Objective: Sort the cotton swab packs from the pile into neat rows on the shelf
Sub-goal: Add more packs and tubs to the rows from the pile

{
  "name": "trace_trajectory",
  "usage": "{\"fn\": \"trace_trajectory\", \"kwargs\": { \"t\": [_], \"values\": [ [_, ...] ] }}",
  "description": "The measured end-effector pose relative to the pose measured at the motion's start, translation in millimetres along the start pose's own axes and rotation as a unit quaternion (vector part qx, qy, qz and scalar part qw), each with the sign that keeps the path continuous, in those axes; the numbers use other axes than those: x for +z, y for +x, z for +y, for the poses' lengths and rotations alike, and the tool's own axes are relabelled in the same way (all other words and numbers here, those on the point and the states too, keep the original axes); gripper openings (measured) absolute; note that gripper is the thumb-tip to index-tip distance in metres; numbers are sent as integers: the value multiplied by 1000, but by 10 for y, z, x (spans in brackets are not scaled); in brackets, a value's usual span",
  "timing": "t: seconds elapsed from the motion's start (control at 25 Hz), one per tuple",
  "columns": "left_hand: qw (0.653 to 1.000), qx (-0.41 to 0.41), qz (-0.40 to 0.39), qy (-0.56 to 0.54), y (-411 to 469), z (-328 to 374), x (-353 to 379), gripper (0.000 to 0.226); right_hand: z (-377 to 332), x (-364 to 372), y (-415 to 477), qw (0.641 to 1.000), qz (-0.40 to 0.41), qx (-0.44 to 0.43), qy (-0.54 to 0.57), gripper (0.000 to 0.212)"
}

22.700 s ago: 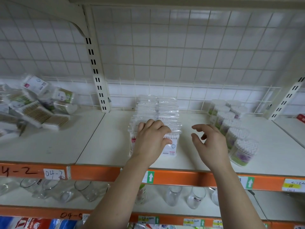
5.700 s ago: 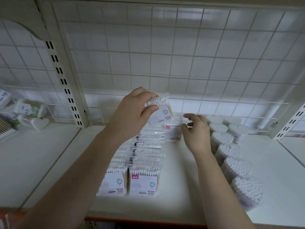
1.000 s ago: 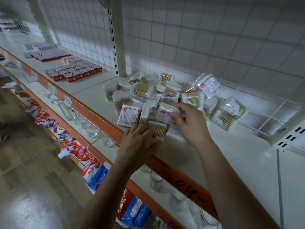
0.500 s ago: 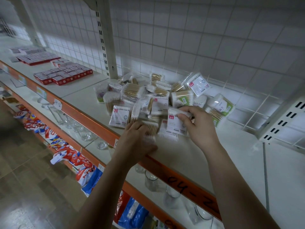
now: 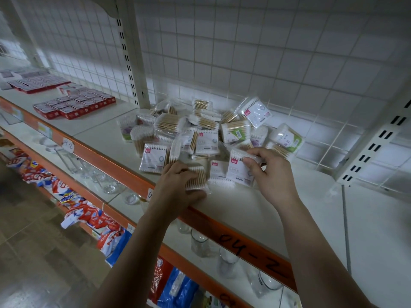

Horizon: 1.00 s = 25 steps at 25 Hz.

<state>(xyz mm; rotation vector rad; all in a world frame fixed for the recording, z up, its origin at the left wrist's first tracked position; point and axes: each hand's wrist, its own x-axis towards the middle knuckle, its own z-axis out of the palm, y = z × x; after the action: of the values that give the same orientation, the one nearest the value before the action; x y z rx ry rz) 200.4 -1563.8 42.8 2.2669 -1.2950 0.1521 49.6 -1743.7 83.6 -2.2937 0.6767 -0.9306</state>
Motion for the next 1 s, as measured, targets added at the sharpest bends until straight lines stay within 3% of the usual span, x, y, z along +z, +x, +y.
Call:
{"fn": "trace_trajectory", "kwargs": {
  "t": [0.32, 0.56, 0.72, 0.88, 1.0],
  "values": [
    [999, 4, -35, -20, 22, 36, -19, 52, 20, -56, -69, 1000, 17, 8, 16, 22],
    [998, 29, -56, -25, 91, 4, -14, 65, 33, -50, -104, 1000, 17, 9, 18, 23],
    [997, 56, -52, -1, 105, -4, 21, 58, 24, -96, -128, 1000, 15, 13, 21, 22],
    [997, 79, -5, -1, 92, 32, 31, 43, 10, -174, -161, 999, 27, 22, 21, 20],
    [996, 76, 39, -5, 85, 108, -23, 44, -15, -232, -190, 999, 28, 21, 7, 17]
  ]
}}
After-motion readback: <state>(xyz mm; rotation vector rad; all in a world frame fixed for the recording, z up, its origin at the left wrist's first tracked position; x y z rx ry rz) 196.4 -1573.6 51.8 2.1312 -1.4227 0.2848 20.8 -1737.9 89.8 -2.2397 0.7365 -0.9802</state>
